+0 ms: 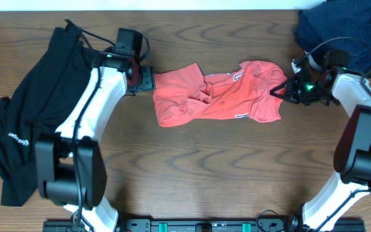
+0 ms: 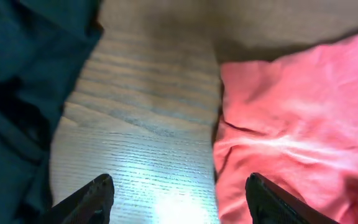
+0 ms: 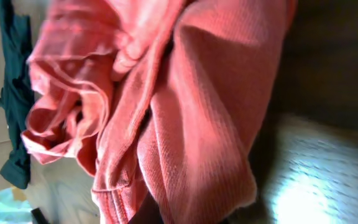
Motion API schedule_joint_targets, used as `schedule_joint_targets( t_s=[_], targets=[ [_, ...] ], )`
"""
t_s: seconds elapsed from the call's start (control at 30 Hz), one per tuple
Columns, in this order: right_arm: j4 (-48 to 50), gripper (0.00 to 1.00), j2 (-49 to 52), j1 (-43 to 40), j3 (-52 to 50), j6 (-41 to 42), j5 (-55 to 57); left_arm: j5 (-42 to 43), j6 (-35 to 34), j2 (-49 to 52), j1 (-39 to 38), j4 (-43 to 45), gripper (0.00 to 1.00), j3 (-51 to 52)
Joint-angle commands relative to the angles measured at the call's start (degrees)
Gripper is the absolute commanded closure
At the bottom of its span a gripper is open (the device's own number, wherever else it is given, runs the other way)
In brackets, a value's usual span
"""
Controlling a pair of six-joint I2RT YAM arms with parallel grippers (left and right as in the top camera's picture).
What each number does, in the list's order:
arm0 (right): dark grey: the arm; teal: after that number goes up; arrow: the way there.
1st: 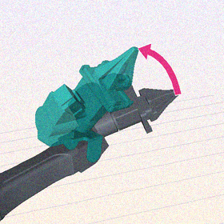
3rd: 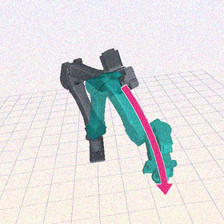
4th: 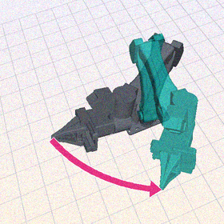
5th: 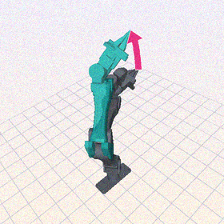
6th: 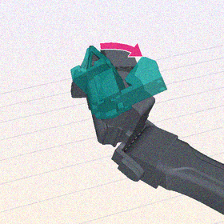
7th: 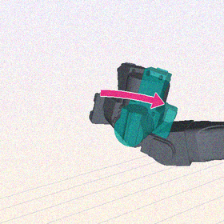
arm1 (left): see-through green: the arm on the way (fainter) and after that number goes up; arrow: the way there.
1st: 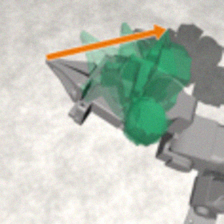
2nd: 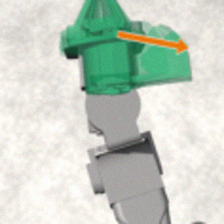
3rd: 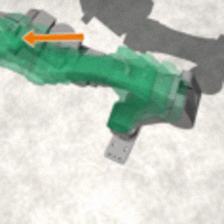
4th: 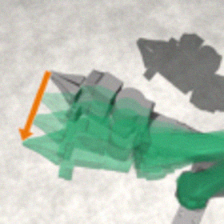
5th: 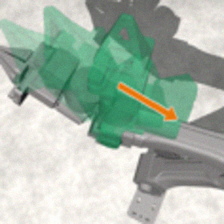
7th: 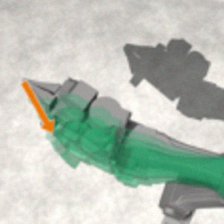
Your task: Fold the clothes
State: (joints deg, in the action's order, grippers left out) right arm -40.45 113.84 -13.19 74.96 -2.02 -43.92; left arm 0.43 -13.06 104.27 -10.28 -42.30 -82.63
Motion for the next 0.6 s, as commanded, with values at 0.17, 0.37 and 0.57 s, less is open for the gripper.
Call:
schedule_joint_targets(
  t_s=[0.17, 0.37, 0.57],
  targets=[
    [-3.5, 0.99, -10.1, 1.5, 4.1, -5.4, -1.3, -0.9, 0.3, -1.1, 0.3, -1.2, 0.29, -0.9],
    [-2.1, 0.99, -14.7, 9.6, 7.0, -5.4, 0.5, -0.9, 0.3, -1.1, 0.3, -1.2, 0.30, -0.9],
    [1.3, 0.99, -14.8, 22.2, 7.9, -4.3, 5.6, -0.9, 0.3, -1.1, 0.3, -1.2, 0.30, -0.9]
  ],
)
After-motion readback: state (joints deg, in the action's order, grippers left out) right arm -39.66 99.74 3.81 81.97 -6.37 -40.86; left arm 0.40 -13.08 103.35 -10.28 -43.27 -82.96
